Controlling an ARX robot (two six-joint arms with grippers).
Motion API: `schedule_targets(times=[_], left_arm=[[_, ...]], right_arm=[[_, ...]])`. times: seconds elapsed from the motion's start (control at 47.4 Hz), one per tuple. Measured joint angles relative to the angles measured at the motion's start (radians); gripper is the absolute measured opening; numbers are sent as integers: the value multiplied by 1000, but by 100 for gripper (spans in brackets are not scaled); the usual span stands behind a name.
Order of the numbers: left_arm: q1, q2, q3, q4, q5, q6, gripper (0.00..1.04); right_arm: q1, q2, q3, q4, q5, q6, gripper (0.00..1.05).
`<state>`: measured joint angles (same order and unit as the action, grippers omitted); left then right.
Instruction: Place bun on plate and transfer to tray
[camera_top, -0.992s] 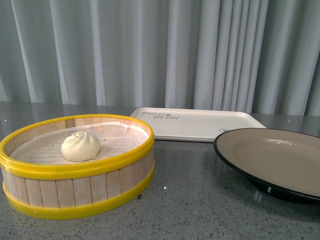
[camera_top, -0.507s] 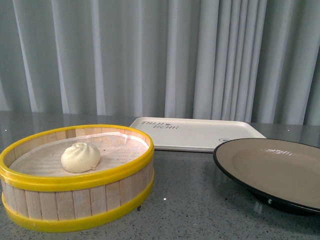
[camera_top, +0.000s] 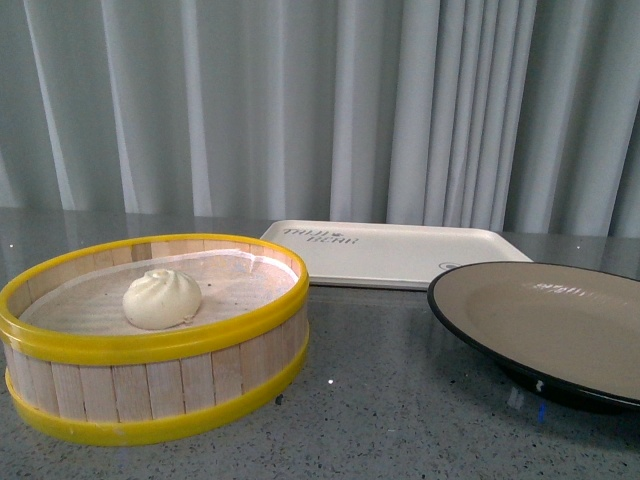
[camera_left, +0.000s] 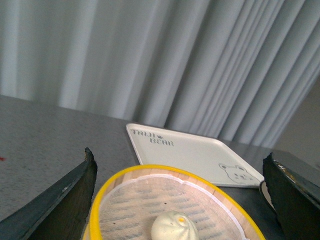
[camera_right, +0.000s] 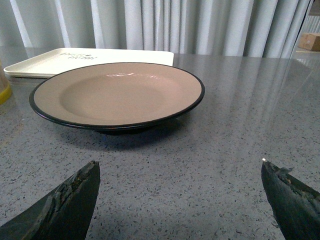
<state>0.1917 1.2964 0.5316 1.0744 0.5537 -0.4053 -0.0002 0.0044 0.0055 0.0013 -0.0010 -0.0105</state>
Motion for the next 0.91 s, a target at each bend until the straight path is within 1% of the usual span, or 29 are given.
schedule_targets(times=[0.042,0.127,0.169,0.211,0.359,0.401,0.464,0.549,0.654,0.718,0.823,0.908], left_arm=[[-4,45,39,-4,61,3,98],[-37,102,111,-65,177,39,98],[-63,116,146,-123,183,68,98],[-93,124,198,-238,172,125,98],[-176,128,294,-500,205,274,98],[-204,128,326,-590,173,330,98],[-230,132,356,-681,134,389,98],[-249,140,377,-755,106,434,98],[-268,162,421,-865,37,488,98],[-273,172,436,-892,-1,516,98],[-278,183,451,-898,-37,547,98],[-281,185,469,-919,-88,613,98]], right_arm=[[0,0,0,0,0,0,96],[0,0,0,0,0,0,96],[0,0,0,0,0,0,96],[0,0,0,0,0,0,96],[0,0,0,0,0,0,96],[0,0,0,0,0,0,96],[0,0,0,0,0,0,96],[0,0,0,0,0,0,96],[0,0,0,0,0,0,96],[0,0,0,0,0,0,96],[0,0,0,0,0,0,96],[0,0,0,0,0,0,96]])
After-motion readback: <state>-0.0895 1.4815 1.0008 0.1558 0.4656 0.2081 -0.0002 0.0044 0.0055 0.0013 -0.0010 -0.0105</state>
